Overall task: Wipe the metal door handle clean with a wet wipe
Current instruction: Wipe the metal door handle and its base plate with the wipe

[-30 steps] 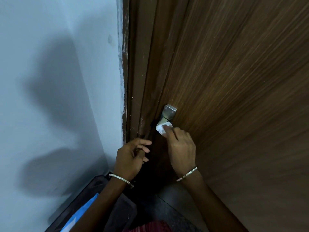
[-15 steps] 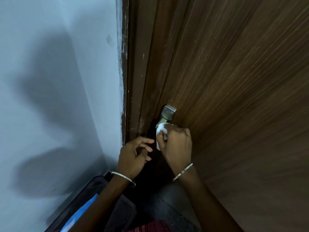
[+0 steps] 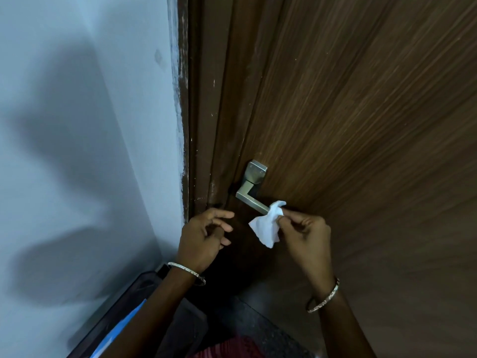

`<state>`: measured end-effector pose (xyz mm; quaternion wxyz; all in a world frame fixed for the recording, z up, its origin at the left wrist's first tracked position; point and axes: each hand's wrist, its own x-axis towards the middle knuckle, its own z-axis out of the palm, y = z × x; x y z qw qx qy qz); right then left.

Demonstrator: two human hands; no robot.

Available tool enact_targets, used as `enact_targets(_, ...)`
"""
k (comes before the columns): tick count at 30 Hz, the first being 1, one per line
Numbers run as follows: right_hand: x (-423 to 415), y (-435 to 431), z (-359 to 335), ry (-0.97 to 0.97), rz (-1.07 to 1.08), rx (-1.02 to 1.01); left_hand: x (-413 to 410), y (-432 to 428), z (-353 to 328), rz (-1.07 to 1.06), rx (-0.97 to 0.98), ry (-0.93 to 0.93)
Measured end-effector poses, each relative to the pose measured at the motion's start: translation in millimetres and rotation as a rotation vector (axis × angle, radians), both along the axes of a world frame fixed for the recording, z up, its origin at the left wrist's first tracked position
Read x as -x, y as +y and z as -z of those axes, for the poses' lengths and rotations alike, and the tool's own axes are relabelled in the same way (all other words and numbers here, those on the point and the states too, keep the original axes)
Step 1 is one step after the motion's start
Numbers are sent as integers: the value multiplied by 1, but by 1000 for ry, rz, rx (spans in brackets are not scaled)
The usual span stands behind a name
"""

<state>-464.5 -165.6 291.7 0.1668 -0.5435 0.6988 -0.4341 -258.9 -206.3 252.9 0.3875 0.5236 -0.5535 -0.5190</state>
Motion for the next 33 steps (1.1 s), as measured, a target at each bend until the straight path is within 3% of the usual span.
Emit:
enact_targets(4,-2,-1,12,-887,202,-137,-4,-1,2,2,3,2)
enact_targets(6,-5,-4,13,-1218,169,-297,-3,-1,1,-2,0,2)
enact_targets(11,-20,-20,17,-1635,-26,-320,2,-1,-4,-56,48,1)
enact_targets(15,-41,-36,27,-1763,-55,-299,4,1,-9,-87,89,7)
enact_targets(23,-76,-79,43,-1799,44,-308,1,1,-11,-85,107,2)
enact_targets(33,-84,-84,48,-1907,-54,-318,3,-1,-14,-88,128,-18)
